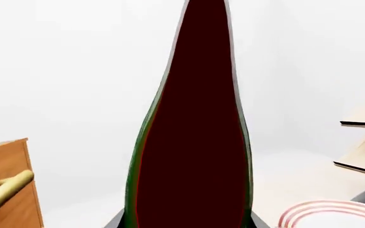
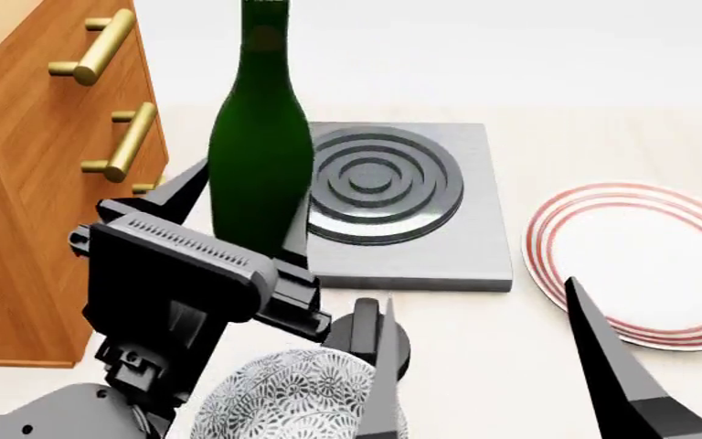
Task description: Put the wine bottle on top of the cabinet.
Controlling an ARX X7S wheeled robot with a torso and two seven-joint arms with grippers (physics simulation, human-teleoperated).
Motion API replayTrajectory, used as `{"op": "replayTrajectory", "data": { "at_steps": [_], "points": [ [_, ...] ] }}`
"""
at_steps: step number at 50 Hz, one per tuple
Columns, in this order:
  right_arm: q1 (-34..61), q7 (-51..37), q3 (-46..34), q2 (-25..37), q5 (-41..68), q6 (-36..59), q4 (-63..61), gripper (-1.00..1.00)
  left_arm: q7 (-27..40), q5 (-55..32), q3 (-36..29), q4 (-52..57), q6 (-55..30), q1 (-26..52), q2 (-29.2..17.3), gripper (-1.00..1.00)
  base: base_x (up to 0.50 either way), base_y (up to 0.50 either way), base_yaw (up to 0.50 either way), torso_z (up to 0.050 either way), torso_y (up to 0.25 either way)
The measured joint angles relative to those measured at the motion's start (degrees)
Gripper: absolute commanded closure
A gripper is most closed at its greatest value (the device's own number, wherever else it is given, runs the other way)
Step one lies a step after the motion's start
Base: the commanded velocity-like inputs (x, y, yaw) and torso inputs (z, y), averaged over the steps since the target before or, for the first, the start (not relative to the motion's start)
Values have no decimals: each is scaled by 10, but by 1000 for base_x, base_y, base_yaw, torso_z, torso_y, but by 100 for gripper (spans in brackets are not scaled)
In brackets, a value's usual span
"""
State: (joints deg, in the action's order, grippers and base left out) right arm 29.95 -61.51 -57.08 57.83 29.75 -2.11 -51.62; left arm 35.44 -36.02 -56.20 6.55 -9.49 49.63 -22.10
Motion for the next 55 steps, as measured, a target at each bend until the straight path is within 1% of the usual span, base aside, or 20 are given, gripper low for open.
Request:
{"op": "replayTrajectory", "data": {
  "at_steps": [12,28,44,55],
  "points": [
    [-24,-6,-5,-6,-29,-25,34,-100,16,-24,34,12,-45,53,-30,100,0,0,0,1,0],
    [-47,-13,1,5,-40,-59,67,-100,23,-47,65,18,-113,132,-67,100,0,0,0,0,1],
    [-54,-16,7,10,-38,-71,74,-100,-7,-48,82,-70,-182,248,-79,100,0,0,0,1,1],
    [-56,-14,9,10,-37,-73,77,-100,-43,-45,93,-154,-217,337,-74,100,0,0,0,0,1]
  ]
}}
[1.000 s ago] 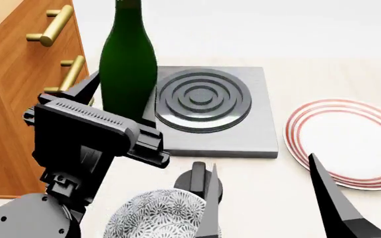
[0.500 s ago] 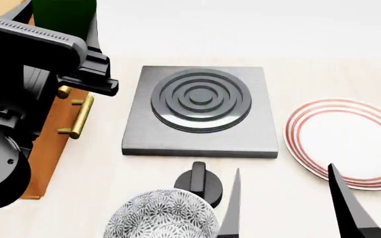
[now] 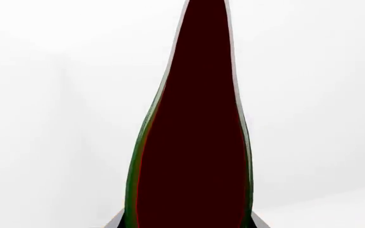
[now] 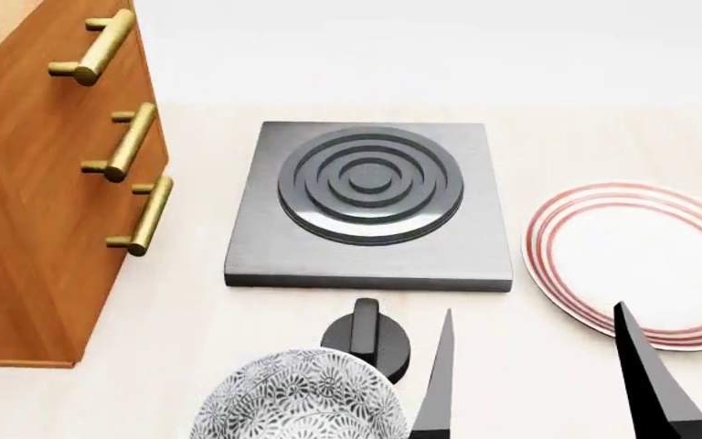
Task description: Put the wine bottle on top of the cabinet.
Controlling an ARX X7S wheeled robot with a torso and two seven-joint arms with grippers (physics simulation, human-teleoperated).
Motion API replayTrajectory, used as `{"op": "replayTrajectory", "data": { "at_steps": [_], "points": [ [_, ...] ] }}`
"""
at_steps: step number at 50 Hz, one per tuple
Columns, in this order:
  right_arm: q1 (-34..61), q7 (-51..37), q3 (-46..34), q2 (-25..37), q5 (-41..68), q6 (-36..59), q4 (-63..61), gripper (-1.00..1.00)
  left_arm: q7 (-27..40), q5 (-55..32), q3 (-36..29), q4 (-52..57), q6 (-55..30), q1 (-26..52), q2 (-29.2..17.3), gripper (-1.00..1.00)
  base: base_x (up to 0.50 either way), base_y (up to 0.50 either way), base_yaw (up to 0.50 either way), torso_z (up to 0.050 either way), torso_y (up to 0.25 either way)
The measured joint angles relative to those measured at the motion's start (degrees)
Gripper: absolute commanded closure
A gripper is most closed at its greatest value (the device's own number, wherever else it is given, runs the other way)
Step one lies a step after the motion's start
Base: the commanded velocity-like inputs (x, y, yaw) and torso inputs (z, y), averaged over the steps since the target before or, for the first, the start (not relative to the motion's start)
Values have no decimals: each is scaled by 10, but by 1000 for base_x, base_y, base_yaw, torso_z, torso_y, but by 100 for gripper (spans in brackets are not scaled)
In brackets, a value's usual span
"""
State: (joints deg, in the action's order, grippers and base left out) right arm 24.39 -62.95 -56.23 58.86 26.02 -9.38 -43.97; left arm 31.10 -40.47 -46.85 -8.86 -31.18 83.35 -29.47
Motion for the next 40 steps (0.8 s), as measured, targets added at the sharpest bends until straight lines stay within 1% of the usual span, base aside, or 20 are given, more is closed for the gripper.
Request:
{"op": "replayTrajectory", "data": {
  "at_steps": [9,21,31,40],
  "points": [
    [0,1,1,0,1,1,-1,-100,-27,19,-6,-76,-18,60,8,100,0,0,0,0,1],
    [0,2,1,-2,2,5,-2,-100,-59,51,-21,-189,-23,127,33,100,0,0,0,0,1],
    [0,4,2,-2,4,6,-1,-100,-67,65,-25,-258,-19,144,46,100,0,0,0,1,1],
    [-1,4,4,-1,4,7,-2,-100,-70,60,-15,-293,-11,142,51,100,0,0,0,0,1]
  ]
}}
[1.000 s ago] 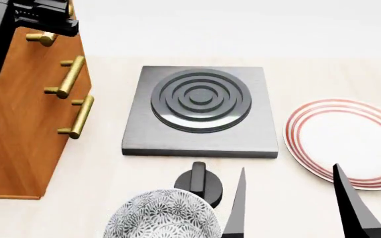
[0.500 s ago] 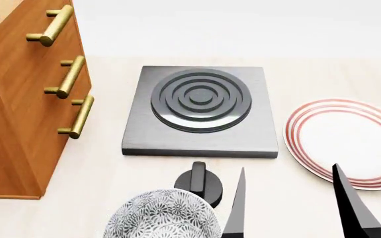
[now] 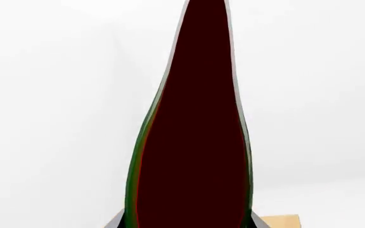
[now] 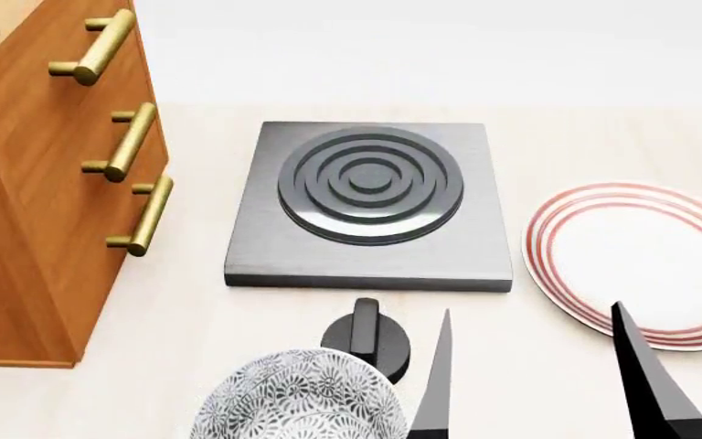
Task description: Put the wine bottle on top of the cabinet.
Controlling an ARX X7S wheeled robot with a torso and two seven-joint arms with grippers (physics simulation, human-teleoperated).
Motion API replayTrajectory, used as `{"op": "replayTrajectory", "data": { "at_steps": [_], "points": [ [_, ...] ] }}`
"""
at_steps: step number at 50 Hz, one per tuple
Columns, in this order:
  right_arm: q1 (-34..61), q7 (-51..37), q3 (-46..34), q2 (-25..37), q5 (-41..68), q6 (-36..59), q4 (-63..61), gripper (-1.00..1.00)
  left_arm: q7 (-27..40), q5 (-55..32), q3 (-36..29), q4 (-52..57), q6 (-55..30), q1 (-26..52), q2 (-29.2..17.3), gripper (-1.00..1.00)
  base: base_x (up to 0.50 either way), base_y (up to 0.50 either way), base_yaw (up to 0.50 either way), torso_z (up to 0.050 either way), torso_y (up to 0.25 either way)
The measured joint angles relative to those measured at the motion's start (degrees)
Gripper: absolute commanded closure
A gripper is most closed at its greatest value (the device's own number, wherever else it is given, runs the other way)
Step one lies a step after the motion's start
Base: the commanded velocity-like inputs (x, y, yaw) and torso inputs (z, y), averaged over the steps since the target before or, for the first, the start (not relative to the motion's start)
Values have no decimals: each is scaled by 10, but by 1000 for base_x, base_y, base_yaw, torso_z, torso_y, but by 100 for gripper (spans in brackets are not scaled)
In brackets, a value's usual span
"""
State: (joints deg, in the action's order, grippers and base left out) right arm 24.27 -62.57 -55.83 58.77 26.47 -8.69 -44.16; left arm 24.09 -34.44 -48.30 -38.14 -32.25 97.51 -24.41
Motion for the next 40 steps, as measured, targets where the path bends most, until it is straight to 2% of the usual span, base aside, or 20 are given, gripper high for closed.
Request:
{"op": "replayTrajectory", "data": {
  "at_steps": [22,40],
  "points": [
    [-1,1,3,0,1,3,-1,-100,-12,-58,51,-25,-4,-29,-4,100,0,0,0,0,1],
    [-3,1,5,0,0,2,0,-100,19,-87,72,-6,-31,-74,-21,100,0,0,0,1,1]
  ]
}}
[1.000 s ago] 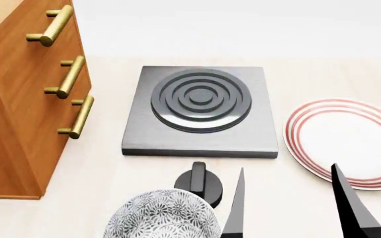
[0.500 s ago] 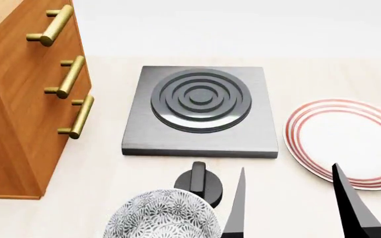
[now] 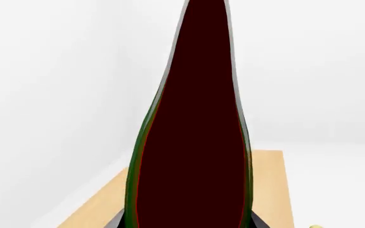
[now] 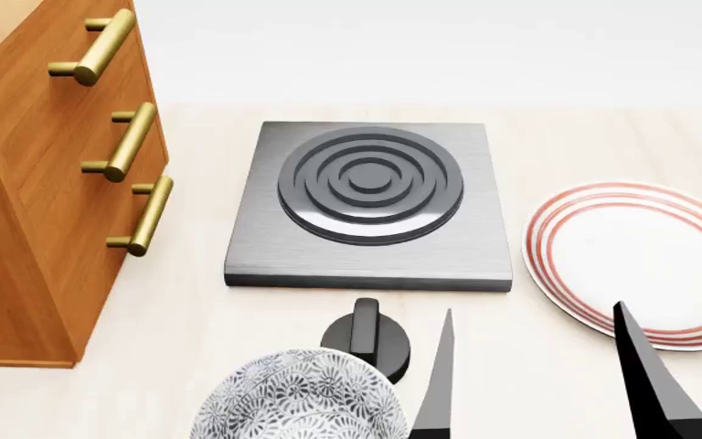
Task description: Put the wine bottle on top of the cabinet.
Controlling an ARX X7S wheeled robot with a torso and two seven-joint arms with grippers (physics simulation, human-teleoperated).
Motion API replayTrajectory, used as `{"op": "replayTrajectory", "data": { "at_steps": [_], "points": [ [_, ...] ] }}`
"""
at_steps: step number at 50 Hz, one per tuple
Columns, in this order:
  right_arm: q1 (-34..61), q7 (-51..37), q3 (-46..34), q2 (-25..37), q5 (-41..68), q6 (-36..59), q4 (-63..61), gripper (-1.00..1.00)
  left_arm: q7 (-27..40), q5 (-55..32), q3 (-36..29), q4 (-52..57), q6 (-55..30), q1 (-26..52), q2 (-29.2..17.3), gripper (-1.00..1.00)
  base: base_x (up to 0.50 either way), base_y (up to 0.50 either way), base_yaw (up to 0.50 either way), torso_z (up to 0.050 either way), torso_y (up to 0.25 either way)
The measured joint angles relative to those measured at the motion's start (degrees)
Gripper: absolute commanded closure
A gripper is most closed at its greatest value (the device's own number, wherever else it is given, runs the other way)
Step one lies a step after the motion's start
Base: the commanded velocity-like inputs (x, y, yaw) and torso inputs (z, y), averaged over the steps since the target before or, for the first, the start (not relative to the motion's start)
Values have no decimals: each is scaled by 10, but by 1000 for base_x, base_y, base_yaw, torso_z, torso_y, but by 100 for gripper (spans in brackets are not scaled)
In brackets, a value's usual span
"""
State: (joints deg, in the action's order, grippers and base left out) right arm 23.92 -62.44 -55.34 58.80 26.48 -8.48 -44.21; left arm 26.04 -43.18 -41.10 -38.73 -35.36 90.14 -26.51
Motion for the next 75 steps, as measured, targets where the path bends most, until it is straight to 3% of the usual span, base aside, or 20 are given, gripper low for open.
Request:
{"op": "replayTrajectory", "data": {
  "at_steps": [67,68,75],
  "points": [
    [-6,8,2,-11,-3,4,9,-100,18,-9,83,35,63,-87,-16,100,0,0,0,0,0],
    [-6,8,2,-11,-3,4,9,-100,18,-9,83,35,63,-87,-15,-100,0,0,0,0,0],
    [-7,9,3,-11,-3,4,9,-100,24,-29,76,25,62,-95,-17,-100,0,0,0,0,0]
  ]
}}
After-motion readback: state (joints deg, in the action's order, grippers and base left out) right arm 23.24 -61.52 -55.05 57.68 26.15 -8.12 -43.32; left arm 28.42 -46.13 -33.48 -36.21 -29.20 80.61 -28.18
